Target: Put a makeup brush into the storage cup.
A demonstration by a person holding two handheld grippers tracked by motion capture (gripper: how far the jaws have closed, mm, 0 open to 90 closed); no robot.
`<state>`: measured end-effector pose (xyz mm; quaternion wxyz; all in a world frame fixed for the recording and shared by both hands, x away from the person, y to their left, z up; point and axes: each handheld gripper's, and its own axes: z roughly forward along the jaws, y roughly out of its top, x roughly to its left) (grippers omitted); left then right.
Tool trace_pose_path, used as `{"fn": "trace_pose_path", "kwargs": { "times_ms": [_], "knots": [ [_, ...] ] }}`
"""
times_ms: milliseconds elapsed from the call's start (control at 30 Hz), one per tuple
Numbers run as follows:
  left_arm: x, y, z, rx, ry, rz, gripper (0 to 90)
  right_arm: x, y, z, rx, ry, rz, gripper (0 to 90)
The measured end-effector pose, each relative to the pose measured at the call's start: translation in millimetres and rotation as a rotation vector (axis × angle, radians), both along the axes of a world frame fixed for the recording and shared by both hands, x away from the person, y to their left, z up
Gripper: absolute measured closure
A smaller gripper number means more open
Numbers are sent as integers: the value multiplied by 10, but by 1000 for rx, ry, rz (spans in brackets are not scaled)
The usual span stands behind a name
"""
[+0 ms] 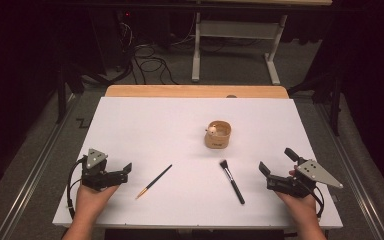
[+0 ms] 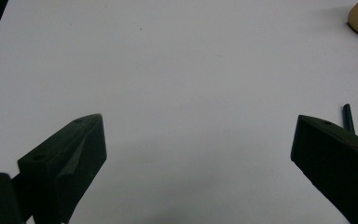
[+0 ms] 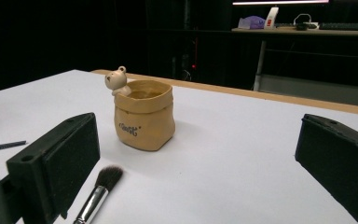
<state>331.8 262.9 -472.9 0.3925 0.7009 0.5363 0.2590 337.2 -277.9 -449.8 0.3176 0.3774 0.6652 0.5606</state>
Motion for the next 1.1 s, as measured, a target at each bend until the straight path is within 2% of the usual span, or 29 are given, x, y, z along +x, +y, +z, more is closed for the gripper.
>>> {"fn": "trace_pose_path", "kwargs": {
  "times_ms": [67, 267, 400, 533, 867, 900, 933, 1033, 1100],
  "knots": [
    [6, -16, 3, 16, 25, -9, 40, 1, 0, -5, -2, 3, 4, 5],
    [18, -31, -3, 17, 54, -18, 43, 4, 9, -18, -5, 12, 2, 5],
    [20, -43, 14, 34, 74, -23, 43, 5, 7, -21, -5, 14, 3, 5],
    [36, -48, -1, 43, 116, -20, 43, 6, 15, -30, 0, 17, 2, 5],
    [52, -25, 6, 16, 154, -31, 45, 15, 39, -57, -13, 19, 9, 5],
    [61, -28, 5, 16, 152, -38, 45, 15, 39, -57, -13, 19, 9, 5],
    [93, -33, -8, 33, 171, -45, 46, 20, 43, -67, -14, 23, 10, 5],
    [116, -43, -7, 21, 193, -49, 46, 24, 46, -71, -14, 25, 12, 5],
    [127, -65, 32, 32, 201, -63, 47, 19, 48, -71, -13, 28, 14, 5]
  ]
}}
